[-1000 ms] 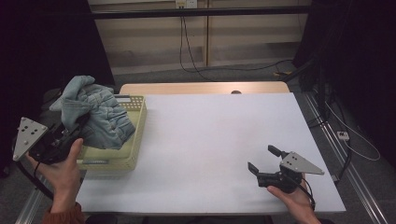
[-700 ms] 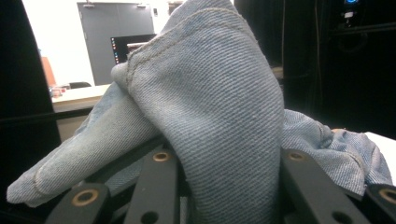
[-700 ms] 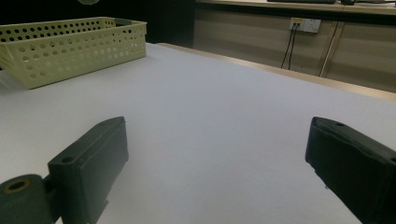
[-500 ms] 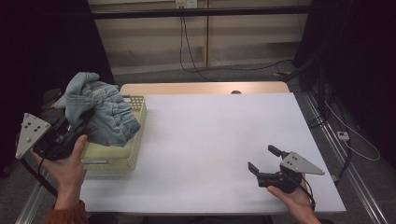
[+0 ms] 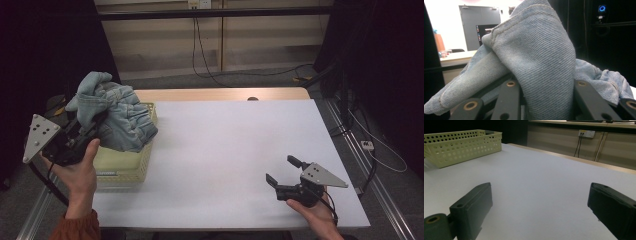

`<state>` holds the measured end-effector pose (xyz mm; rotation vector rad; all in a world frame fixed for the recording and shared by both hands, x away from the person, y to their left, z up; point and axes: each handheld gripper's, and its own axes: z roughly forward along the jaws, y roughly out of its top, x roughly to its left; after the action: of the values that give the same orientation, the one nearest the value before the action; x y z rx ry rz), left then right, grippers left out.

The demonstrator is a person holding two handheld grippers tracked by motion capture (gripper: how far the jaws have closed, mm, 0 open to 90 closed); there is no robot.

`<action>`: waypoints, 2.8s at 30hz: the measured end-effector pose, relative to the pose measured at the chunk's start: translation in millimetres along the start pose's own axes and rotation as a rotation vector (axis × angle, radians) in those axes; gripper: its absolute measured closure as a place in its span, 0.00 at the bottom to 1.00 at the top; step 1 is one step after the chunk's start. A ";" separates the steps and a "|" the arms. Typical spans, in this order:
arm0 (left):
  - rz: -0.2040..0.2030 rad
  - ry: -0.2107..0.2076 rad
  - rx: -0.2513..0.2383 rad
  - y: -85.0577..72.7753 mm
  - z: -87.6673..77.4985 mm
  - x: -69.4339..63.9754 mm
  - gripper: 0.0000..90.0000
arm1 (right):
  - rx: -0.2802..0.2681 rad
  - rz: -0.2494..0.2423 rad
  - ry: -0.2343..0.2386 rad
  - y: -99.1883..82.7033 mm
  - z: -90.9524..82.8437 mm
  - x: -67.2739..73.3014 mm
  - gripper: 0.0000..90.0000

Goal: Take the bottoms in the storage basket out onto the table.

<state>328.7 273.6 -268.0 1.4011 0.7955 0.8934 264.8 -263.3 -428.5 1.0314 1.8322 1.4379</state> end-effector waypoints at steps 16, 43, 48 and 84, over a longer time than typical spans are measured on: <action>-0.007 -0.047 -0.021 10.0 14.7 -12.0 0.79 | 0.001 0.001 0.002 -0.1 -0.1 -0.1 0.06; -0.011 -0.143 -0.004 12.6 34.1 -36.5 0.79 | 0.001 -0.001 0.003 -0.2 -0.6 -0.1 0.06; -0.011 -0.160 -0.006 13.6 39.5 -42.5 0.79 | 0.002 -0.001 0.004 -0.2 -0.5 0.0 0.06; -0.030 -0.269 0.000 23.5 72.6 -80.2 0.79 | 0.006 0.009 0.014 -0.7 -0.7 0.6 0.05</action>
<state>354.3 168.0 -246.5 1.4685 0.6096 0.6641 263.7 -263.2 -429.0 1.0360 1.8458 1.4490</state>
